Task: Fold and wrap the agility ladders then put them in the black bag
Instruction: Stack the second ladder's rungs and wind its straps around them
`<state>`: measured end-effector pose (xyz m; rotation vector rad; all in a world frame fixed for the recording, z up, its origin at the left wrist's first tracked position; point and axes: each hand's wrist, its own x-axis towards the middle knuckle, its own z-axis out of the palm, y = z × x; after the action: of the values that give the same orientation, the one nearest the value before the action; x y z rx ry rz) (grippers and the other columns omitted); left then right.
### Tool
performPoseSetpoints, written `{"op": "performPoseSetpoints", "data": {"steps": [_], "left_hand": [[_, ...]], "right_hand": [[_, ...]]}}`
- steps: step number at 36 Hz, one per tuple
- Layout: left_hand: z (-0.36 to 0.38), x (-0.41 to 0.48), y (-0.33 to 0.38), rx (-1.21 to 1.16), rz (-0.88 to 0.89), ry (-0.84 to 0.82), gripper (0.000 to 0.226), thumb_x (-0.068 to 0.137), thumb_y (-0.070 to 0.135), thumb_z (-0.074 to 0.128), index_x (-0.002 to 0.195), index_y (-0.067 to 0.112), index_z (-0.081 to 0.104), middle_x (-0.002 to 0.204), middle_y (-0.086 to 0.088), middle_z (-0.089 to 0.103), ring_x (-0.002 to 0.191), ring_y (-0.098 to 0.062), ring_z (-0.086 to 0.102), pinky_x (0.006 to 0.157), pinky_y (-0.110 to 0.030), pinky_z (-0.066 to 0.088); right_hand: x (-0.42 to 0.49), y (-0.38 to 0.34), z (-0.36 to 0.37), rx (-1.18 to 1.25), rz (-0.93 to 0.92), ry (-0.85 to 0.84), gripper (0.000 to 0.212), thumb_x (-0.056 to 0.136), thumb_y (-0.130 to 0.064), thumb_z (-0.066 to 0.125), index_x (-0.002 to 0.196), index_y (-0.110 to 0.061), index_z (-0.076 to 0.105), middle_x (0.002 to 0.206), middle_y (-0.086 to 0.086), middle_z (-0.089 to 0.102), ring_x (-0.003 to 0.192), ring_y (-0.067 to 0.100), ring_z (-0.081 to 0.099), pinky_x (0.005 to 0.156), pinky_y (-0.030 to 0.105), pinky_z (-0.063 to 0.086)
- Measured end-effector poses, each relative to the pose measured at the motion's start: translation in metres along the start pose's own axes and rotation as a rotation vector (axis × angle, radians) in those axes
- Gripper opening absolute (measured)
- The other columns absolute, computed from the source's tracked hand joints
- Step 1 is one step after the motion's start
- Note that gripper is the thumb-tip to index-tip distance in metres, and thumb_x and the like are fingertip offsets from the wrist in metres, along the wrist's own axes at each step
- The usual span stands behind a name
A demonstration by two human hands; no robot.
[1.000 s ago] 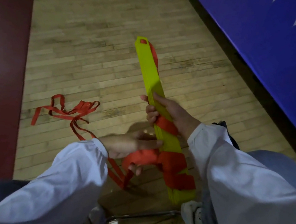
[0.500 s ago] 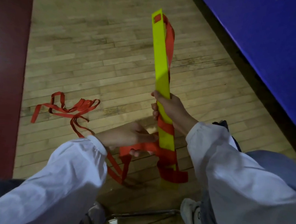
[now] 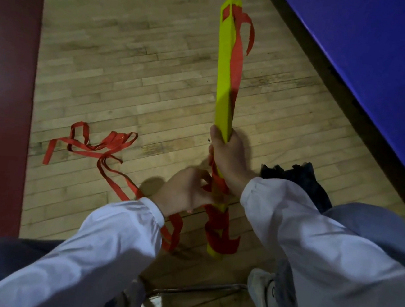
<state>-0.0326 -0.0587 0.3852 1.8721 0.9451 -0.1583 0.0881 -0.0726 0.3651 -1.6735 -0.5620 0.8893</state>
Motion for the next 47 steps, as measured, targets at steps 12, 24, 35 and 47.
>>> {"op": "performPoseSetpoints", "data": {"steps": [12,24,35,47], "left_hand": [[-0.015,-0.005,0.005,-0.276,0.000,-0.049,0.034,0.080,0.032,0.074,0.100,0.006,0.067,0.047,-0.007,0.057,0.035,-0.015,0.041,0.037,-0.018,0.027],[-0.017,-0.011,0.009,-0.557,0.117,-0.330,0.048,0.072,0.038,0.076,0.103,0.003,0.065,0.076,-0.023,0.054,0.037,-0.016,0.039,0.038,-0.019,0.030],[-0.020,0.002,-0.013,-0.403,-0.065,-0.367,0.019,0.095,0.026,0.058,0.106,0.011,0.061,0.079,0.001,0.061,0.048,0.000,0.058,0.043,-0.011,0.040],[-0.031,-0.008,0.005,-0.501,-0.061,-0.426,0.021,0.088,0.017,0.065,0.072,0.007,0.058,0.053,-0.006,0.055,0.042,-0.013,0.052,0.041,-0.021,0.040]], "right_hand": [[0.020,-0.019,-0.016,0.160,0.301,-0.295,0.059,0.093,-0.064,0.036,0.086,-0.013,0.064,0.079,0.006,0.062,0.084,0.026,0.058,0.076,0.039,0.046],[0.009,-0.032,-0.034,1.013,0.641,-0.528,0.030,0.094,-0.028,0.056,0.095,0.000,0.064,0.089,0.010,0.070,0.072,0.020,0.071,0.063,0.033,0.059],[0.010,-0.035,-0.026,0.744,0.560,-0.638,0.021,0.097,-0.026,0.046,0.093,-0.007,0.054,0.073,0.006,0.057,0.057,0.013,0.058,0.058,0.024,0.054],[0.020,-0.030,-0.025,0.630,0.418,-0.462,0.014,0.100,-0.025,0.048,0.109,-0.015,0.047,0.074,0.006,0.053,0.057,0.015,0.055,0.058,0.027,0.051]]}}
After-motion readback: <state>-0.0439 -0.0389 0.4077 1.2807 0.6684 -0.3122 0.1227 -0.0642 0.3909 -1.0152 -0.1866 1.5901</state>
